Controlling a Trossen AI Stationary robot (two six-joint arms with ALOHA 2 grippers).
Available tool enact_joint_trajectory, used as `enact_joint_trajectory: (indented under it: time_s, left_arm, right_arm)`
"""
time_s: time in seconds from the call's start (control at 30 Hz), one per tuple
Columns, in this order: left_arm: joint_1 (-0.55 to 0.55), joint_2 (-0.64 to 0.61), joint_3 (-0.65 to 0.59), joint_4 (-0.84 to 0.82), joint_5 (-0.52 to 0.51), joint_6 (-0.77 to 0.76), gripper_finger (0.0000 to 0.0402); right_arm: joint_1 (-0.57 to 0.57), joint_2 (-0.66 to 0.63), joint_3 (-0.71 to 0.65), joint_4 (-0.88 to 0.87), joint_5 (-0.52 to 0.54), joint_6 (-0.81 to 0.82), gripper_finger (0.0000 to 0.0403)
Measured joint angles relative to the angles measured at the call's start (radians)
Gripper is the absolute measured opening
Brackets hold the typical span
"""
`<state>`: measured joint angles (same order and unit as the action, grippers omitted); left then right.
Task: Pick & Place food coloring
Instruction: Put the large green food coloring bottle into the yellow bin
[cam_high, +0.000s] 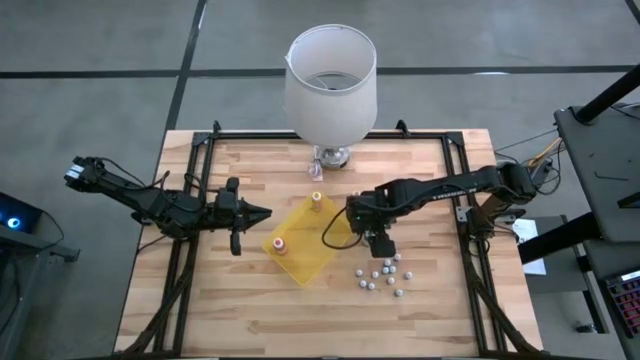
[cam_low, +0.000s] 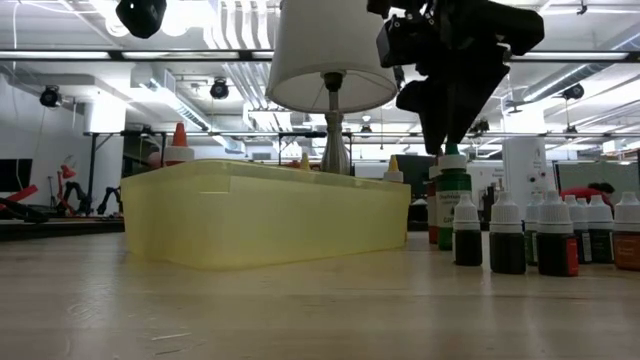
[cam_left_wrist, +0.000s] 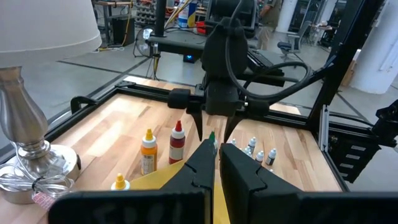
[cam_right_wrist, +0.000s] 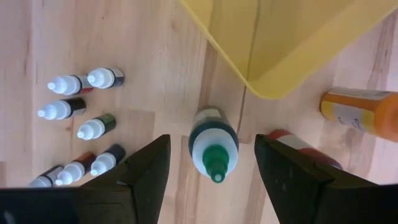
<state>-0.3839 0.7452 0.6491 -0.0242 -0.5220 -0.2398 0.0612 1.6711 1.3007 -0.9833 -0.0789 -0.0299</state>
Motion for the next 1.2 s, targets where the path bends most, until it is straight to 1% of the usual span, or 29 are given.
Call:
enact_joint_trajectory:
  time_s: [0.4,0.7,0.87,1.13,1.2]
  left_arm:
    - [0.000,0.000,0.000,0.000,0.000,0.000,0.0000]
    - [0.000,0.000,0.000,0.000,-0.003,0.000,0.0000]
    - [0.000,0.000,0.000,0.000,-0.003,0.000,0.0000]
    - [0.000,0.000,0.000,0.000,-0.003,0.000,0.0000]
    - [0.000,0.000,0.000,0.000,-0.003,0.000,0.0000]
  right_arm:
    - [0.000,0.002,-0.077,0.076,0.003,0.008,0.0226]
    - [-0.001,0.002,-0.080,0.082,0.003,0.035,0.0215]
    - [-0.001,0.002,-0.080,0.081,0.003,0.037,0.0189]
    - [-0.001,0.002,-0.080,0.073,0.003,0.047,0.0114]
    - [-0.001,0.002,-0.080,0.074,0.003,0.060,0.0105]
